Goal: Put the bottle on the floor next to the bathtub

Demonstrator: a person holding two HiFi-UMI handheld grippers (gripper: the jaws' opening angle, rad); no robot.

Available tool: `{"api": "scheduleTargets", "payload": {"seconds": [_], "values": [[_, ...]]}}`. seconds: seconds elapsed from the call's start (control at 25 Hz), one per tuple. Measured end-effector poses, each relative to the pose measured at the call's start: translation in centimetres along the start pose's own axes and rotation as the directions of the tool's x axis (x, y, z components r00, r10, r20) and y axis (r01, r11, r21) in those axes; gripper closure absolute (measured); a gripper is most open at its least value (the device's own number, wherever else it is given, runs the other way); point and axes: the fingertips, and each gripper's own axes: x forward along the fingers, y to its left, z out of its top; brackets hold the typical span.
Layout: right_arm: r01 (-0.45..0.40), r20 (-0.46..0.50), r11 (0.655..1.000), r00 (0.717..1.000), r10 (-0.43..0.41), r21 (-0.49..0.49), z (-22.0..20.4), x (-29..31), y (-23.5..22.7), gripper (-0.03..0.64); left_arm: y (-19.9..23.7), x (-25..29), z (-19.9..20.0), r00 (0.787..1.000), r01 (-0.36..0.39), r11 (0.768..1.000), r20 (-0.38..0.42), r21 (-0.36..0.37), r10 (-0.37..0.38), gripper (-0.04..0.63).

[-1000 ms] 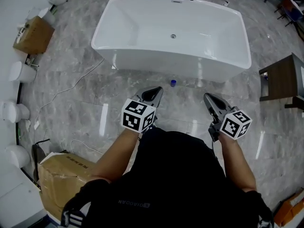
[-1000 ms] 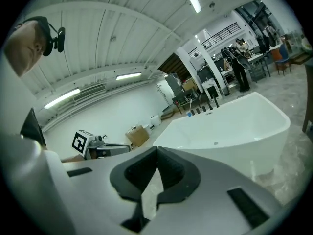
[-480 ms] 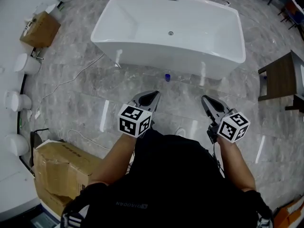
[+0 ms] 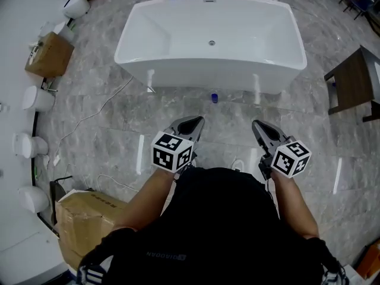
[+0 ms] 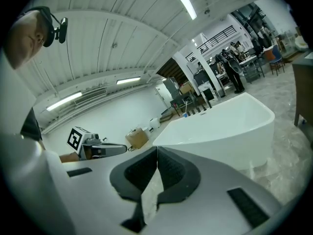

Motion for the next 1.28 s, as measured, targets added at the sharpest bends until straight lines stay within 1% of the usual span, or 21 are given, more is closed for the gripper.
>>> {"api": "scheduleTargets", "payload": {"seconds": [0.2,0.32,0.52,0.88,1.28], "values": [[0.026,0.009,0.999,1.0,-0.026,-0.021,-0.6,2.0,1.7,0.58,1.9,-1.9,0.3,1.0,0.017,0.999,0.013,0.044,-0.017,0.578],[0.038,0.016,0.999,0.999,-0.038,-0.019,-0.5,2.8,2.5,0.58,3.1,-2.8,0.3,1.0,0.019,0.999,0.021,0.039,-0.02,0.578],[0.054,-0.005,0.997,0.998,-0.055,-0.059,-1.0,4.2,3.9,0.58,4.7,-3.8,0.5,0.998,0.03,0.999,0.045,0.03,-0.032,0.578],[0.068,-0.046,0.994,0.996,-0.072,-0.082,-1.3,4.8,4.3,0.58,5.5,-3.9,0.4,0.998,0.037,0.999,0.047,0.021,-0.038,0.578],[0.066,-0.03,0.994,0.997,-0.069,-0.084,-0.9,4.3,4.6,0.58,4.9,-4.3,0.5,0.998,0.04,0.998,0.054,0.039,-0.042,0.578]]}}
